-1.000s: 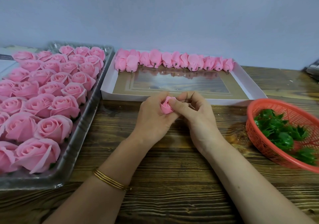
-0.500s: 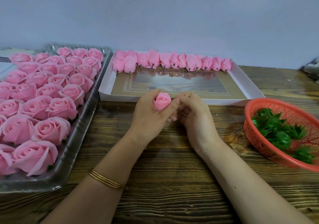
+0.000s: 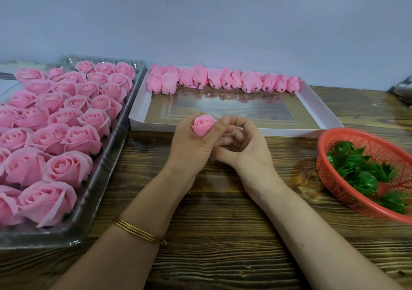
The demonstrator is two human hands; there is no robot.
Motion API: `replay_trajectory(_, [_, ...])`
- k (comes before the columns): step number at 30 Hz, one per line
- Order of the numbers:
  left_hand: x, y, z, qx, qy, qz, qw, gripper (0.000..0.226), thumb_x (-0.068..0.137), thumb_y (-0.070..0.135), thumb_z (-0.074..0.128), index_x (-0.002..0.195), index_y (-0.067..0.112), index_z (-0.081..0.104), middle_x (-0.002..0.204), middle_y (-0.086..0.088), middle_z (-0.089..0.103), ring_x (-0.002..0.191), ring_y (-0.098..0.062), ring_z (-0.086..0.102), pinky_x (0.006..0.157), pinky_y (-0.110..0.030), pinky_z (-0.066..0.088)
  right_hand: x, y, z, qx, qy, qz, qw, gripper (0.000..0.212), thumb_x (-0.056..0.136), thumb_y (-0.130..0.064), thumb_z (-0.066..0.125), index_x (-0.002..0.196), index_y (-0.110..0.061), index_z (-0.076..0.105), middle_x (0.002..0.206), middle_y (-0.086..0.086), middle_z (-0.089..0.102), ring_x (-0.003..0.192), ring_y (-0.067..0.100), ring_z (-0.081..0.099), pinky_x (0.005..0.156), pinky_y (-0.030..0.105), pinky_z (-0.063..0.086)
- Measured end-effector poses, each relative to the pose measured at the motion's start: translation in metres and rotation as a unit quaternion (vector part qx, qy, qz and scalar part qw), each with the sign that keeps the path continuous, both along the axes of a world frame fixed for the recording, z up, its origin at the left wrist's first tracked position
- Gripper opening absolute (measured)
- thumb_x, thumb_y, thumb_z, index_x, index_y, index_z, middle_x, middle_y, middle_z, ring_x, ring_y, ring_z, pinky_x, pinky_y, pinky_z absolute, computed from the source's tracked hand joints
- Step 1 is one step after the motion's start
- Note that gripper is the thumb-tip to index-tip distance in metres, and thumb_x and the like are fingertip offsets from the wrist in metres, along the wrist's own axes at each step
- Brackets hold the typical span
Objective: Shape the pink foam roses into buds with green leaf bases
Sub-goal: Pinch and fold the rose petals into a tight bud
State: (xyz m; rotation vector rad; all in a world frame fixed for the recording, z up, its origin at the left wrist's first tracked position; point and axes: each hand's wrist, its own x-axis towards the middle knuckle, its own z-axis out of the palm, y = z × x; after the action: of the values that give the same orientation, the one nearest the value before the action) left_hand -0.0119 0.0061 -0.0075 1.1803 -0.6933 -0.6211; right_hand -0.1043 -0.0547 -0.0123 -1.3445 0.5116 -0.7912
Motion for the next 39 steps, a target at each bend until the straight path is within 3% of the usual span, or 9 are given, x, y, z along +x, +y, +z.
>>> replay_trajectory(5, [0.000,0.000,-0.001,-0.003,0.020,-0.001,1.000,0.036,0.088,0.013,0.069,0.100,-0.020,0.058,0.078,-0.010,0.073,0.070,-0.021,0.070,0.070,-0.035,0.060,0.000,-0.002,-0.003,0.017,-0.008,0.018,1.000,0.055,0.067,0.020,0.073,0.111,-0.006,0.054,0.082,0.008,0.069,0.077,0.019,0.063,0.080,0.034,0.053])
replay_trajectory(9, [-0.002,-0.001,0.000,0.002,0.025,-0.012,1.000,0.027,0.083,0.014,0.071,0.090,-0.010,0.062,0.081,-0.018,0.070,0.073,-0.026,0.065,0.071,-0.034,0.057,0.002,-0.003,-0.005,0.037,-0.022,0.033,0.999,0.061,0.062,0.016,0.075,0.117,0.002,0.052,0.089,0.011,0.069,0.084,0.021,0.063,0.086,0.034,0.051])
replay_trajectory(12, [-0.002,0.000,0.001,0.010,0.011,-0.023,1.000,0.011,0.083,0.008,0.072,0.080,0.007,0.061,0.079,-0.016,0.069,0.071,-0.024,0.064,0.068,-0.030,0.055,0.002,-0.004,-0.006,0.046,-0.029,0.043,0.998,0.068,0.058,0.013,0.074,0.121,0.001,0.051,0.094,0.008,0.071,0.088,0.020,0.065,0.087,0.032,0.052])
replay_trajectory(17, [-0.003,0.002,0.003,-0.004,0.014,-0.036,0.999,0.009,0.080,0.001,0.073,0.079,0.005,0.065,0.070,-0.007,0.069,0.062,-0.016,0.064,0.064,-0.025,0.057,0.001,-0.006,-0.003,0.037,-0.034,0.052,0.997,0.070,0.059,0.020,0.072,0.118,-0.011,0.051,0.091,-0.004,0.072,0.078,0.008,0.066,0.081,0.024,0.055])
replay_trajectory(21, [-0.003,0.001,0.003,0.002,0.011,-0.014,1.000,0.013,0.078,0.001,0.076,0.077,0.006,0.065,0.067,-0.002,0.069,0.061,-0.014,0.063,0.061,-0.025,0.056,0.001,-0.005,-0.004,0.038,-0.039,0.043,0.998,0.060,0.064,0.028,0.068,0.104,-0.013,0.048,0.085,0.007,0.066,0.071,0.014,0.058,0.076,0.030,0.050])
replay_trajectory(24, [-0.003,0.000,0.003,0.005,-0.004,0.003,1.000,0.015,0.076,0.002,0.078,0.075,0.005,0.063,0.069,-0.006,0.067,0.062,-0.016,0.062,0.061,-0.026,0.055,0.003,-0.004,-0.007,0.031,-0.040,0.038,0.998,0.053,0.065,0.027,0.068,0.094,-0.011,0.047,0.095,0.018,0.065,0.084,0.024,0.058,0.081,0.035,0.048])
replay_trajectory(29, [-0.003,0.000,0.003,-0.009,0.003,-0.008,1.000,0.013,0.078,-0.003,0.075,0.082,-0.002,0.062,0.076,-0.016,0.062,0.065,-0.021,0.061,0.063,-0.029,0.055,0.004,-0.005,-0.009,0.019,-0.022,0.051,0.998,0.045,0.058,0.008,0.067,0.100,-0.008,0.066,0.083,0.002,0.073,0.078,0.010,0.066,0.079,0.022,0.055])
replay_trajectory(32, [-0.003,0.000,0.004,-0.013,0.006,-0.021,1.000,0.014,0.077,-0.005,0.074,0.076,0.002,0.062,0.068,-0.004,0.065,0.056,-0.012,0.062,0.058,-0.023,0.055,0.004,-0.005,-0.011,0.025,-0.027,0.063,0.997,0.043,0.059,0.008,0.066,0.099,-0.009,0.070,0.084,0.004,0.074,0.081,0.011,0.067,0.083,0.024,0.055])
replay_trajectory(39, [0.000,0.002,0.004,0.002,-0.002,-0.033,0.999,0.029,0.069,-0.003,0.081,0.083,0.013,0.062,0.074,-0.001,0.065,0.064,-0.010,0.061,0.062,-0.021,0.054,0.000,-0.006,-0.009,0.055,-0.039,0.111,0.992,0.046,0.073,0.029,0.057,0.108,0.000,0.067,0.100,0.017,0.070,0.096,0.023,0.065,0.094,0.032,0.052])
